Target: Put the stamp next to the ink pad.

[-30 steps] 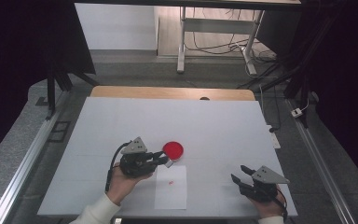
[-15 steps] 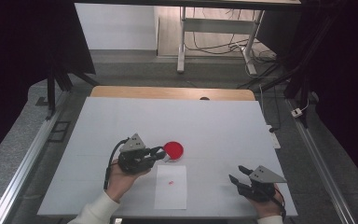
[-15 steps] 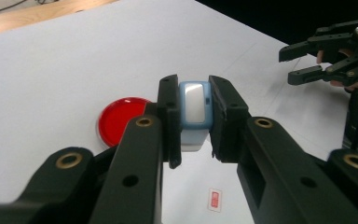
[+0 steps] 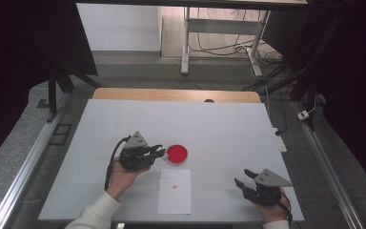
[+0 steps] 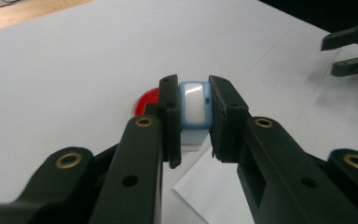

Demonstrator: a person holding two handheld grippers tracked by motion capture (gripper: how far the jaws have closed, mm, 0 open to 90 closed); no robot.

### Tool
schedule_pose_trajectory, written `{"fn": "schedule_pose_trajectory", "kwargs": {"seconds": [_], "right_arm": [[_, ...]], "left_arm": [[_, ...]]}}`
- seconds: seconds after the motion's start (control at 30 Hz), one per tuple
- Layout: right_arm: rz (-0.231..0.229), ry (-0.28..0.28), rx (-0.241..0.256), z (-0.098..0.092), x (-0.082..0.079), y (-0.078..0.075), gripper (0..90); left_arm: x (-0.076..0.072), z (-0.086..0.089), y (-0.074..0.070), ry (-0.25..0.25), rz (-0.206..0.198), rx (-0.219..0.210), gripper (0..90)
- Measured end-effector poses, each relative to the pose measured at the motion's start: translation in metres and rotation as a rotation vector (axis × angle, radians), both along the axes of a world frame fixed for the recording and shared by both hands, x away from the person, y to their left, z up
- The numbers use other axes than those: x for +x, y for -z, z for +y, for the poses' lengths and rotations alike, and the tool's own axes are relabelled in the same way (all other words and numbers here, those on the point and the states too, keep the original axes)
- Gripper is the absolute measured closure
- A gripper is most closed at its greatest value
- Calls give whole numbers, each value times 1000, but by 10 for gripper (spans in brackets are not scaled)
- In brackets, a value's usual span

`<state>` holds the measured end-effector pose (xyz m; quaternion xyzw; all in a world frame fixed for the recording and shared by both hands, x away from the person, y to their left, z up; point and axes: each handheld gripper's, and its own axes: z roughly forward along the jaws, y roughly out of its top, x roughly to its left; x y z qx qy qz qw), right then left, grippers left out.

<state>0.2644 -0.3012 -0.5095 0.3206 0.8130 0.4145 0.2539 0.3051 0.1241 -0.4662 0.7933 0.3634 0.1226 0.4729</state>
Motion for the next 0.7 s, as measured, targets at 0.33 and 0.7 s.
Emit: {"fn": "schedule_pose_trajectory", "kwargs": {"seconds": [0.33,0.7], "right_arm": [[-3,4,12,-1,1,-1,469],[2,-4,0,2,2,0,469]], "left_arm": [[24,6,5,-28,43,59,754],[61,8,15,-76,100,131,754]]}}
